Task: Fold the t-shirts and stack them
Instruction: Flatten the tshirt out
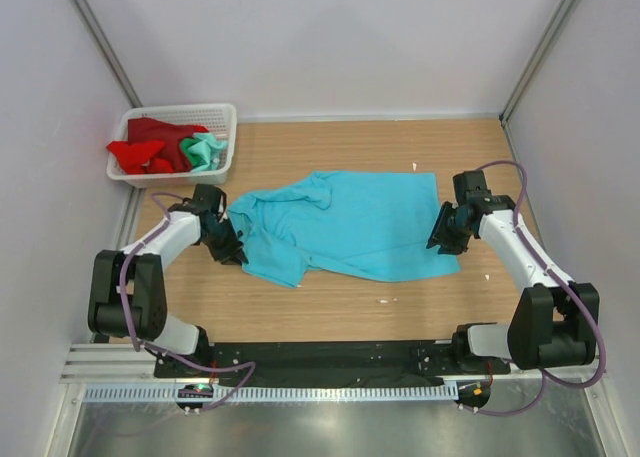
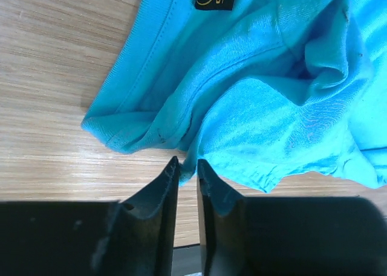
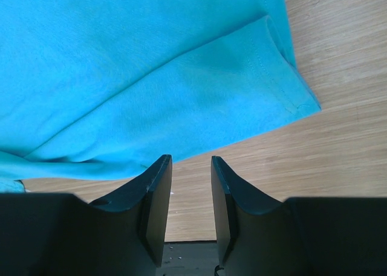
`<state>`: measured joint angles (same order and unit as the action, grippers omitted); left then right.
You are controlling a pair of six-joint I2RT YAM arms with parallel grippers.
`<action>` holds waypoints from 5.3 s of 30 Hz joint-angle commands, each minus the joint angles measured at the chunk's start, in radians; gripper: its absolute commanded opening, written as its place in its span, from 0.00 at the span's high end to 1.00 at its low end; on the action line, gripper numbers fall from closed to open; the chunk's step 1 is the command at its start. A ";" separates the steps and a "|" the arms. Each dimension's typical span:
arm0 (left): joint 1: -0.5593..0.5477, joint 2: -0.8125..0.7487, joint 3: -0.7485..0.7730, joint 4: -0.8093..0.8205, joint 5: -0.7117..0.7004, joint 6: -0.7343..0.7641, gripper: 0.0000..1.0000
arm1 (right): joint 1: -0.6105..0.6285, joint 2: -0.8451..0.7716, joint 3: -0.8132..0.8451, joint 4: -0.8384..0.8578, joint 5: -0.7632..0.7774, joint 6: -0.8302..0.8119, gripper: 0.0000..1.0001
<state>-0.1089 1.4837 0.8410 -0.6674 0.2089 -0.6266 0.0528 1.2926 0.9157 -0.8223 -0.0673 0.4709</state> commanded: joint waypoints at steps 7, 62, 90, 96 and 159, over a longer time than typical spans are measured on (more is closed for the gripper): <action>0.006 0.050 0.004 0.037 0.029 -0.002 0.95 | 0.001 0.013 0.008 0.025 -0.020 0.014 0.62; -0.046 -0.289 0.418 0.162 0.015 0.126 1.00 | -0.131 0.157 0.259 0.057 0.201 0.184 0.99; -0.046 -0.367 1.231 0.097 0.092 0.305 1.00 | -0.056 -0.449 0.825 -0.153 0.181 0.060 0.99; -0.048 -0.154 1.092 0.164 0.181 0.275 1.00 | -0.056 -0.259 0.651 -0.083 0.284 0.100 0.99; -0.071 0.408 0.781 0.142 0.320 -0.154 1.00 | -0.297 0.758 0.916 0.058 0.182 -0.034 0.98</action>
<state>-0.1768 1.9755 1.6299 -0.4614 0.5232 -0.8070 -0.2398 2.1201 1.8091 -0.7460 0.1093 0.4622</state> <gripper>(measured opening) 0.007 0.040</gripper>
